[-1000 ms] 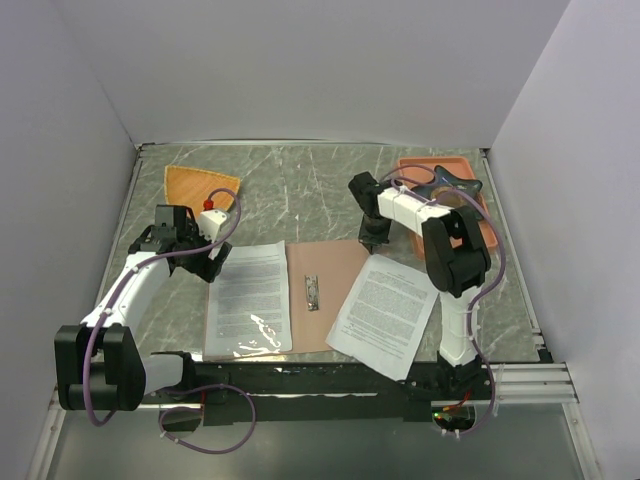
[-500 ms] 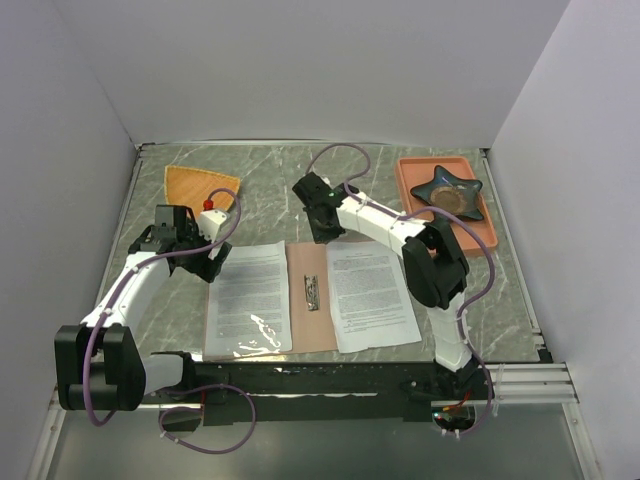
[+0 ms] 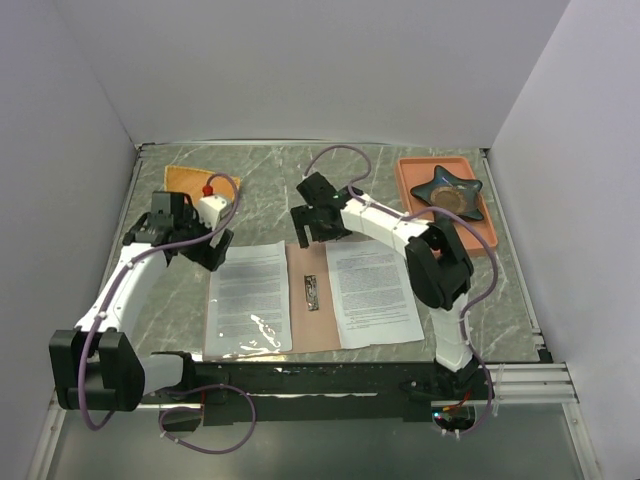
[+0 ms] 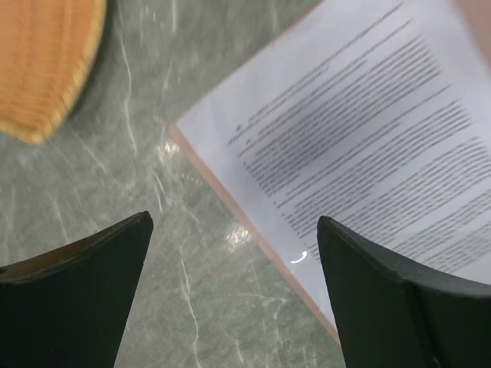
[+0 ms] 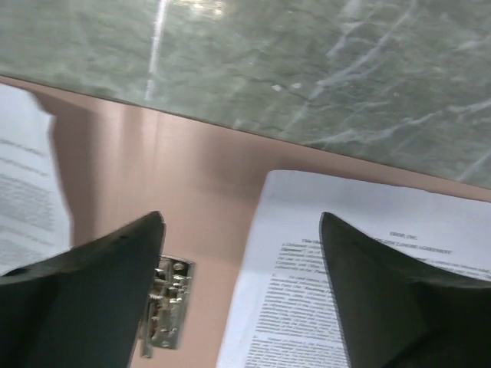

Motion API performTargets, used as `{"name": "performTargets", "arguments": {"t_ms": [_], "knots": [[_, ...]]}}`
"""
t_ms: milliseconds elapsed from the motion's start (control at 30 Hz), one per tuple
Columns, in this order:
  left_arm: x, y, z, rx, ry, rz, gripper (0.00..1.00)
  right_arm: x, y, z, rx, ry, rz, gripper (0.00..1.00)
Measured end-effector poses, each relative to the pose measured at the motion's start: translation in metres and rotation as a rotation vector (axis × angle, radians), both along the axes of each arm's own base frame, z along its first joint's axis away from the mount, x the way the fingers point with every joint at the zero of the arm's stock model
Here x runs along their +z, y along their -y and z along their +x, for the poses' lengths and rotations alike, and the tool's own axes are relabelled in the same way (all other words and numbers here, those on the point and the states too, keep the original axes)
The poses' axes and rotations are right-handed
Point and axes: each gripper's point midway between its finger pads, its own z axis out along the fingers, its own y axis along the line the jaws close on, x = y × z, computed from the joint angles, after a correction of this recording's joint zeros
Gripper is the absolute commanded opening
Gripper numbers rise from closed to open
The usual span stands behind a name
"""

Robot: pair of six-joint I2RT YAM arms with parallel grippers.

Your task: Put the files into the folder

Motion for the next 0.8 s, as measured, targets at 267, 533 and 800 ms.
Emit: {"name": "performTargets", "arguments": {"t_ms": [267,533,800], "knots": [[0.042,0.049,0.008,-0.092,0.051,-0.124,0.96,0.071,-0.017,-0.023,0.061,0.111,0.294,0.44],[0.038,0.106,-0.011,-0.169,-0.008,-0.213,0.95,0.074,-0.007,-0.101,0.105,0.066,0.574,0.33],[-0.006,0.171,-0.029,-0.253,-0.154,-0.239,0.51,-0.030,0.003,-0.173,0.059,-0.257,0.572,0.23]]}}
